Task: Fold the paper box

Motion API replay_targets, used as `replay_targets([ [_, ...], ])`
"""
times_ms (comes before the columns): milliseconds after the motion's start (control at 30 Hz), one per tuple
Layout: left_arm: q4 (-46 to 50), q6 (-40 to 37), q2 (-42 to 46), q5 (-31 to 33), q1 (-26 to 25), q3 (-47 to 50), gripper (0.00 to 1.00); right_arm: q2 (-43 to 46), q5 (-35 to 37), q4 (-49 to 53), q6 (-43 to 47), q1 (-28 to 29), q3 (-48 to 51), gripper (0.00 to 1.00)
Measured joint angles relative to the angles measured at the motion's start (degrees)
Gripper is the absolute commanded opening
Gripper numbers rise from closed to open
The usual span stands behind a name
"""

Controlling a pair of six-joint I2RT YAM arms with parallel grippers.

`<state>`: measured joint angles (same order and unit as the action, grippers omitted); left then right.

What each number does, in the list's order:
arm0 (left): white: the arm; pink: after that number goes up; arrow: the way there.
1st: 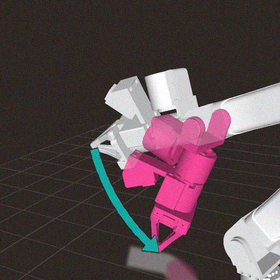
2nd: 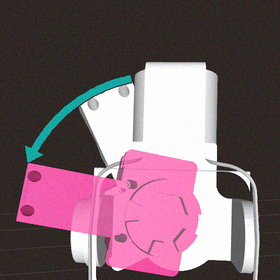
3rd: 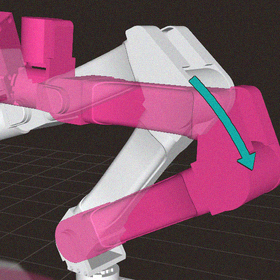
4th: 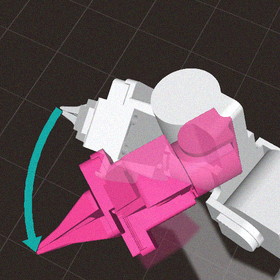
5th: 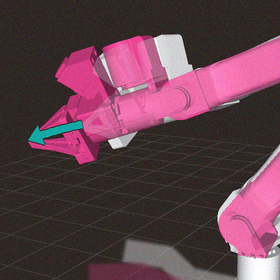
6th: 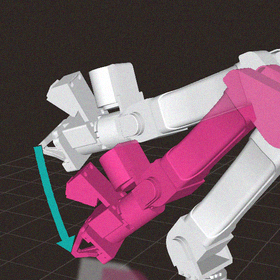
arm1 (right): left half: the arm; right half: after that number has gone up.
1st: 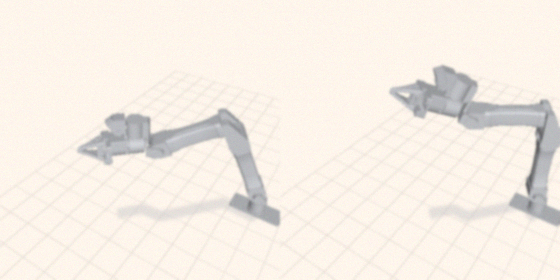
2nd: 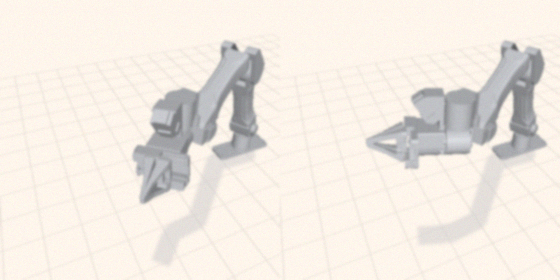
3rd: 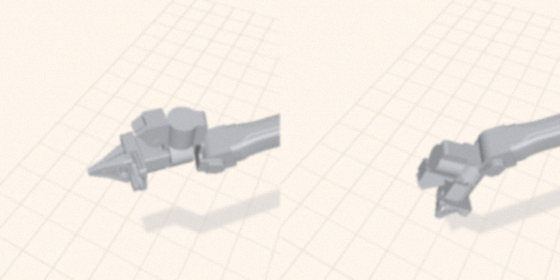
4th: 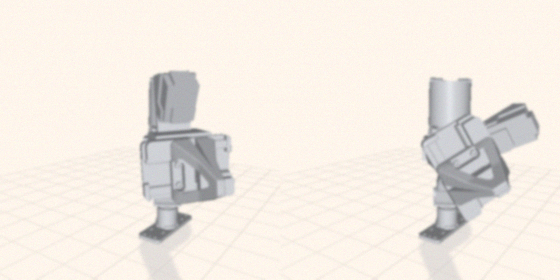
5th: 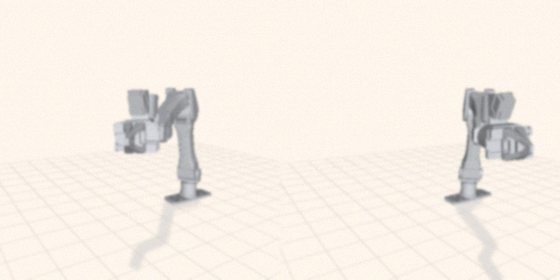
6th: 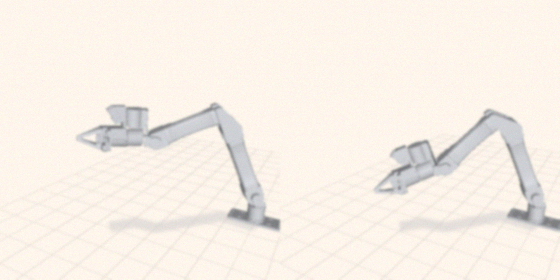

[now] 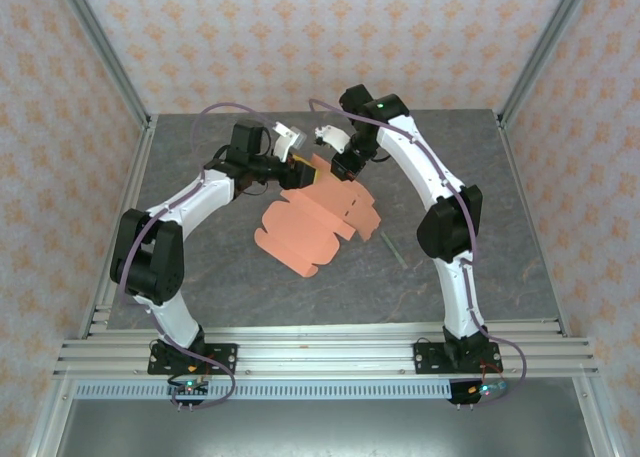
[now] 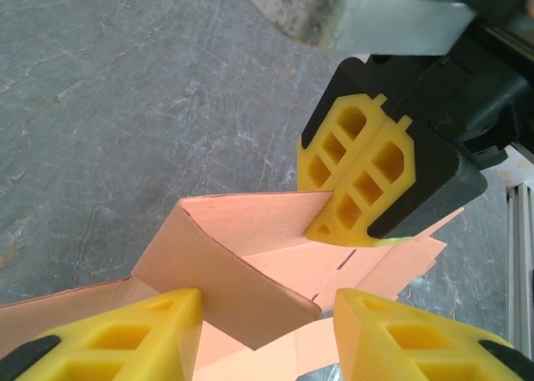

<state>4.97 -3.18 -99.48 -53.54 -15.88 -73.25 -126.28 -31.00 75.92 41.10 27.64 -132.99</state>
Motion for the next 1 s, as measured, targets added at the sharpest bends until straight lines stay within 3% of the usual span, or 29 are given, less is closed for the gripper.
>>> replay_targets([
  [300,2.1,-0.8,7.6,5.3,0.9,6.0,0.57,0.4,0.9,-1.0,1.2,0.0,1.1,0.00],
  [633,2.1,-1.0,24.4,20.9,4.5,13.8,0.67,2.1,3.0,-1.6,3.6,0.2,3.0,0.00],
  [800,3.1,-1.2,23.5,23.1,7.8,13.7,0.67,3.0,3.1,-2.1,4.7,0.5,3.9,0.00],
  [1000,6.5,-1.2,18.5,22.9,8.0,12.6,0.66,3.3,7.7,-2.9,6.6,1.8,4.6,0.00],
])
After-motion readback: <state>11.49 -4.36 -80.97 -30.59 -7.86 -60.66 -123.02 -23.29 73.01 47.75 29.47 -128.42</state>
